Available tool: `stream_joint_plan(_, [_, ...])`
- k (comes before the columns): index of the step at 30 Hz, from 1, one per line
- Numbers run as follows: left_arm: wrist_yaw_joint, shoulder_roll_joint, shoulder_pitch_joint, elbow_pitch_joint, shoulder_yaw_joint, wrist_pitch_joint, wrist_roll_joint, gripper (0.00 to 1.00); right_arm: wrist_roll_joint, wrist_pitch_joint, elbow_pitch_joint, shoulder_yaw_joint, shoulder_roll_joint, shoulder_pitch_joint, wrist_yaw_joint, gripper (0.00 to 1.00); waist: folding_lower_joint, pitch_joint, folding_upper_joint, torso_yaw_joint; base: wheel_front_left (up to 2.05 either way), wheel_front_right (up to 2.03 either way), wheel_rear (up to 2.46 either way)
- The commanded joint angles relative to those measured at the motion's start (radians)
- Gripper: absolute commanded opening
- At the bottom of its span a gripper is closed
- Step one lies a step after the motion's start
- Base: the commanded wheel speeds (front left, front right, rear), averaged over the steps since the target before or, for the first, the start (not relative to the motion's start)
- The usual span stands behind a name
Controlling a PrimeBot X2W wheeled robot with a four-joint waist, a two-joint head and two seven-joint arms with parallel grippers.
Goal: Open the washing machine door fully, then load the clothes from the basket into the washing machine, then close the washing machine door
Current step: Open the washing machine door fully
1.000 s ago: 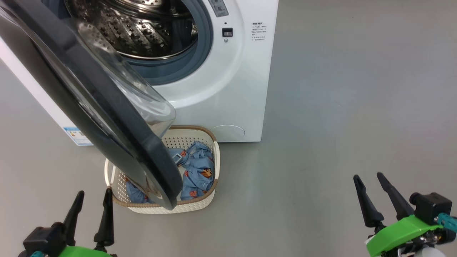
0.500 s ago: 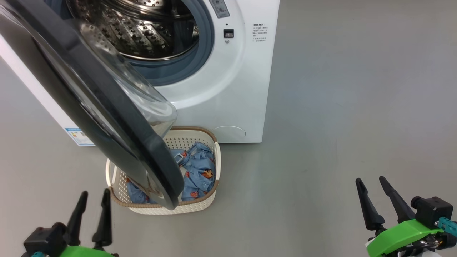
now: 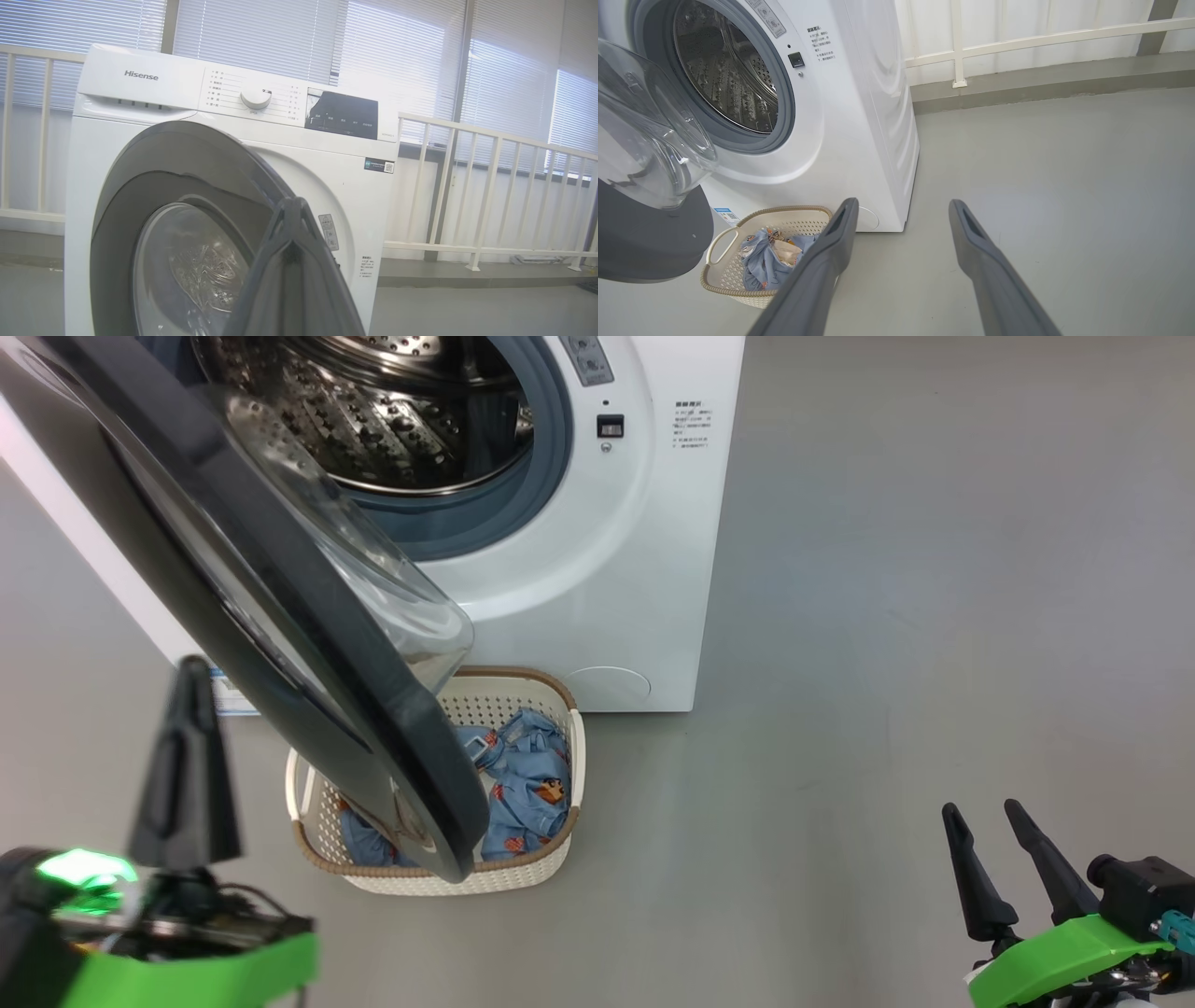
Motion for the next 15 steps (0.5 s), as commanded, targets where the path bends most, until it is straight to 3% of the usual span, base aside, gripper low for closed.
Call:
stream_joint_plan(1, [-0.002,0.015,-0.038,-0.064,-0.001,-0.005,0.007,0.0,-0.013,-0.012,-0.028,0.019,-0.013,0.003,0.002,1.0,0.0,0.004,0.0,-0.001,0.0,0.0,0.0])
stream_joint_plan(6, [-0.002,0.021,-0.045,-0.103,-0.16,-0.005,0.003,0.0,-0.016,-0.012,-0.035,0.013,-0.011,-0.004,0.002,1.0,0.0,0.015,0.0,-0.006,0.0,0.0,0.0])
stream_joint_plan(15, [-0.002,0.021,-0.103,0.135,-0.388,-0.005,-0.053,0.0,-0.024,-0.012,-0.038,0.014,-0.004,-0.018,0.002,1.0,0.0,0.037,0.0,-0.02,0.0,0.0,0.0])
